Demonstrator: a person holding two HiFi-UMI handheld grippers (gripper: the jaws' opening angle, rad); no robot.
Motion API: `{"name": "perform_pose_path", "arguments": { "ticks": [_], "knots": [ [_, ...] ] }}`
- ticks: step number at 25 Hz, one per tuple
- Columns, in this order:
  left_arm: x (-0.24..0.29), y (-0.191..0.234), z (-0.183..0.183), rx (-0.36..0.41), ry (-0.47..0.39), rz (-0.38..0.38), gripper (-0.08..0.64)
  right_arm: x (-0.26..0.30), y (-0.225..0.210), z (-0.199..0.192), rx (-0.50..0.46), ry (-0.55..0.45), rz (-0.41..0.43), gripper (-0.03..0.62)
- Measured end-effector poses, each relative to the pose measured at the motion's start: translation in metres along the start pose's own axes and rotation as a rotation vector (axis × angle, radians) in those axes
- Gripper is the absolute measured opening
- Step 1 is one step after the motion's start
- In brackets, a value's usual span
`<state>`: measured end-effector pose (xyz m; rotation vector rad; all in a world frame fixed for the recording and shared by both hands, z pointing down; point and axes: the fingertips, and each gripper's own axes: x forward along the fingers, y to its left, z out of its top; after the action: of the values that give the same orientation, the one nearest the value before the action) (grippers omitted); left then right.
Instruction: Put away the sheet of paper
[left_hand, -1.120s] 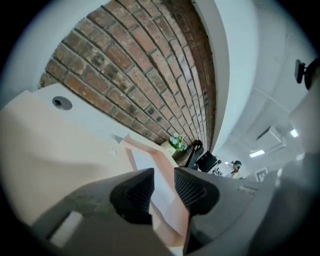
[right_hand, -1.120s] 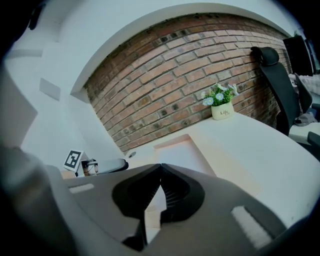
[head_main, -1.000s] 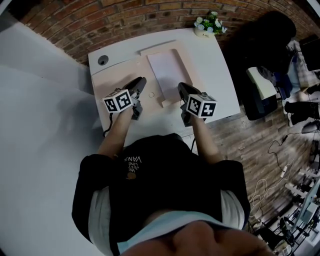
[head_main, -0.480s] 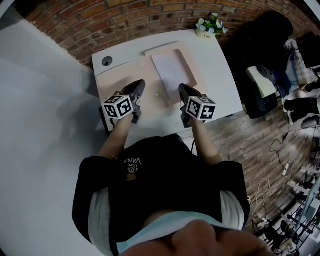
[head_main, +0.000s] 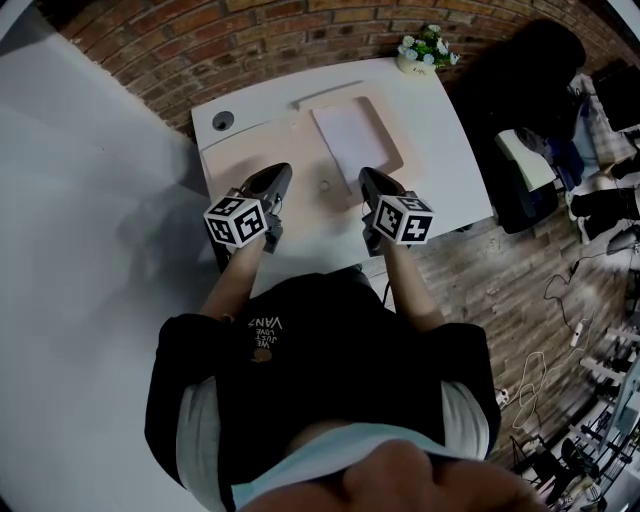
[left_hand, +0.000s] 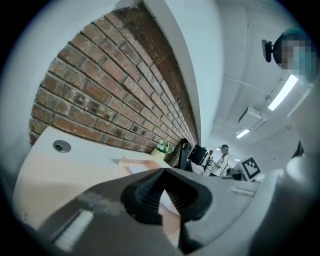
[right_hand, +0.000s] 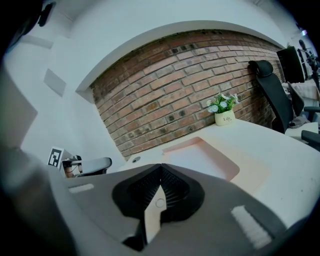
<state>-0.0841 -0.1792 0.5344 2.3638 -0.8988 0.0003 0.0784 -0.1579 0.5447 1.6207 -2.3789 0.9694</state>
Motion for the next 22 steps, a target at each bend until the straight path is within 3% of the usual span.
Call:
{"name": "perform_pose_path", "arguments": {
  "ticks": [14,22],
  "knots": [
    [-0.038,0.001,0.002,0.079,0.012,-0.015,0.0,-0.005,0.029,-0.01,-0.025,-0.061,-0.009,-0.002],
    [-0.056,0.002,-0.007,0.072,0.016,-0.027,0.0,-0.012,0.043,-0.018,-0.042,-0.093,-0.01,-0.002]
  ]
}}
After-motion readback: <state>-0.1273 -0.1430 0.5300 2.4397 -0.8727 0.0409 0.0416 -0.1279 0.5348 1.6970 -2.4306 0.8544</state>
